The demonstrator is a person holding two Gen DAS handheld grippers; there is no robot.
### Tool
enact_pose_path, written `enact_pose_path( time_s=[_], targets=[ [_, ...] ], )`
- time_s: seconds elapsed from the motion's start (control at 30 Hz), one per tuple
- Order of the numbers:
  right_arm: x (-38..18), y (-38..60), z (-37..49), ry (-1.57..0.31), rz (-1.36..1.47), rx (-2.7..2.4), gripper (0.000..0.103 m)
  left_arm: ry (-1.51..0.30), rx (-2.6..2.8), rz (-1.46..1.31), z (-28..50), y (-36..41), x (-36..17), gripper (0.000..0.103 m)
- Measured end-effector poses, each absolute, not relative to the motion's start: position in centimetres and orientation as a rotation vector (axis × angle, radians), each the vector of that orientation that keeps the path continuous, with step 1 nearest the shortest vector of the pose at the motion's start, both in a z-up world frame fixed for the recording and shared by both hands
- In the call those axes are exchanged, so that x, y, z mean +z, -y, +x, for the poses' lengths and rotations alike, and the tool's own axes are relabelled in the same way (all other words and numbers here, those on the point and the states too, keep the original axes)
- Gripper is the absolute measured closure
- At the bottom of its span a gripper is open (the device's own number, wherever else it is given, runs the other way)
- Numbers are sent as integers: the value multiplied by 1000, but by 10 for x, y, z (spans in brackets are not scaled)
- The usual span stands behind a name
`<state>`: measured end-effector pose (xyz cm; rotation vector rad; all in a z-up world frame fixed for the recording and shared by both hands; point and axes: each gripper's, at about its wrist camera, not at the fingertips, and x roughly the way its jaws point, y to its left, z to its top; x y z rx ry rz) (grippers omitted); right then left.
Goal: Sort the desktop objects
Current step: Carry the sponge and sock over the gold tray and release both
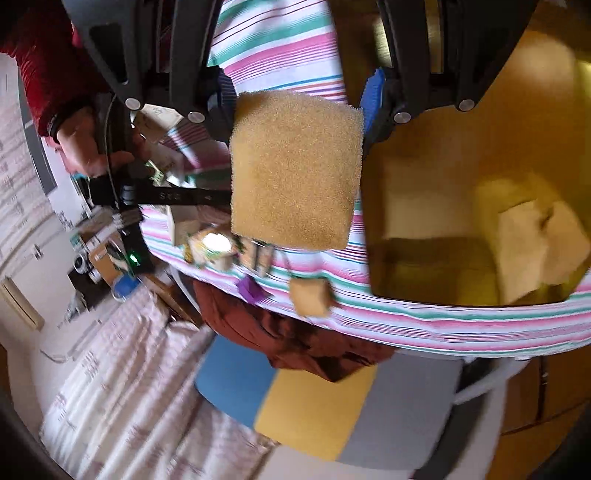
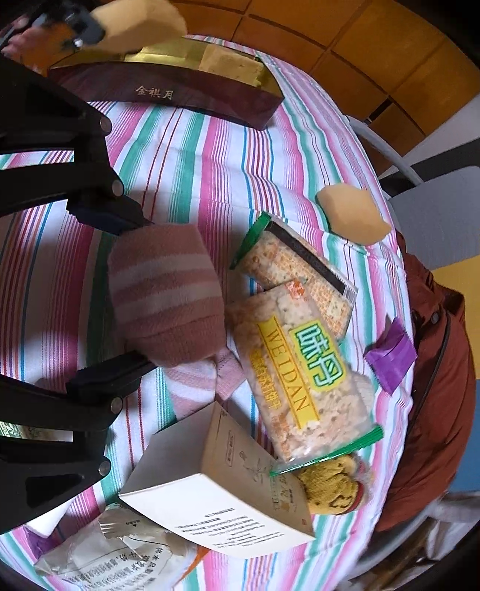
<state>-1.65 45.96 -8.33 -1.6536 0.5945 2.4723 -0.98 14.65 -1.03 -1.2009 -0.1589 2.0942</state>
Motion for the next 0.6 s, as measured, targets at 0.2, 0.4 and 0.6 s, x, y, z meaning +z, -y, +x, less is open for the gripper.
enact_pose_path(
  time_s=[0.2,0.4,0.6],
  targets=[
    [-83,-453,-17,-638,-1645,2498,46,256,2179,-1240,-21,-86,-13,48],
    [-76,-441,-16,-698,-1655,2494,46,333,2256,-1291,-31,-33,-21,48],
    [-45,-401,-25,-590,-1662,2578,46,366,2302,-1340,-44,-3,-29,48]
  ],
)
